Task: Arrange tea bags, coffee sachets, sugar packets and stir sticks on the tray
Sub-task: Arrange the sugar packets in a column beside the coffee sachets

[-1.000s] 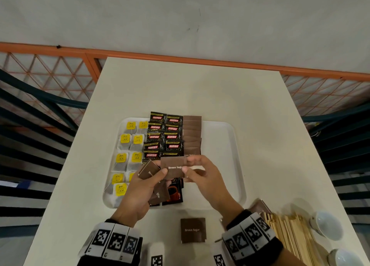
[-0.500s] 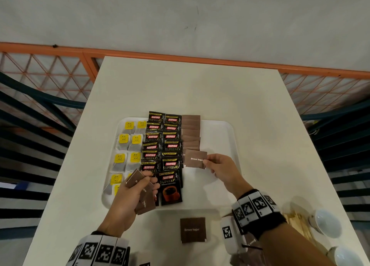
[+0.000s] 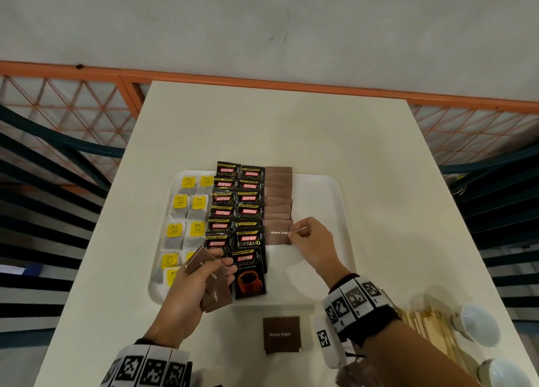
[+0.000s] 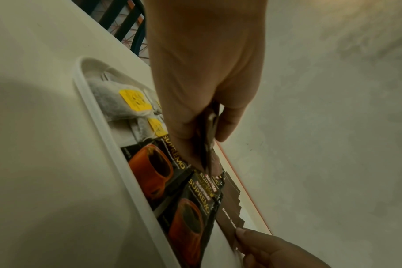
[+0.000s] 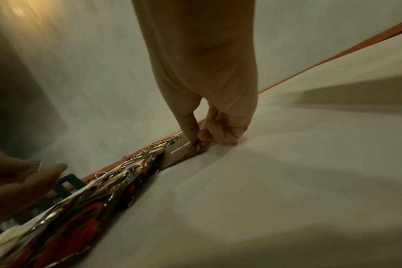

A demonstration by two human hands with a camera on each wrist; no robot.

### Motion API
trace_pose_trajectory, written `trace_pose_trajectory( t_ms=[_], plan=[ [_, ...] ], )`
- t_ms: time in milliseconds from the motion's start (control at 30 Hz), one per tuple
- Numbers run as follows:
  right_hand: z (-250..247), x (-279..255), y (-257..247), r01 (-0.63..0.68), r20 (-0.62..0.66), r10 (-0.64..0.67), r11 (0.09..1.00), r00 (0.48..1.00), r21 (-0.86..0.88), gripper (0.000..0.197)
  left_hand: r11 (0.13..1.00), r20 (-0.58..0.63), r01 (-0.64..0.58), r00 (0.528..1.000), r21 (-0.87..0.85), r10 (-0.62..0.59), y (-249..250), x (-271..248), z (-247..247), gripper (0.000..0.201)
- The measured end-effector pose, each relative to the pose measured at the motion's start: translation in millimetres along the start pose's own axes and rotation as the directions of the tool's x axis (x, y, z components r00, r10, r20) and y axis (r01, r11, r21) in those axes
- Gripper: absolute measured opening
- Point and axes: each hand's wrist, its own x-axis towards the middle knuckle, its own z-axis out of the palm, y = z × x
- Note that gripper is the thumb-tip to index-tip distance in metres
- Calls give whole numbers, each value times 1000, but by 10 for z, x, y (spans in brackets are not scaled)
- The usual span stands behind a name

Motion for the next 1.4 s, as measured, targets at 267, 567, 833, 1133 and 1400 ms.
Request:
trace_pose_trajectory(
  t_ms=[267,567,833,1133,1400],
  plan=[
    [21,-202,-90,131,-16,-133,987,991,-92,12,1000,163,19,986,-14,-16,51,-6,64,33],
    [110,-690,-289,143,399,-186,980,898,136,10,989,200,-119,975,86,100,10,-47,215,42],
    [63,-760,-256,101,372,-173,973,912,206,6,976,137,-159,981,148,139,-26,-108,227,24],
    [32,-810,-152,-69,421,-115,915,900,397,19,969,68,-171,985,180,161,-132,-87,194,12],
    [-58,-560,2,-76,167,19,938,986,339,13,982,39,-95,995,165,90,-111,-150,127,16]
  ],
)
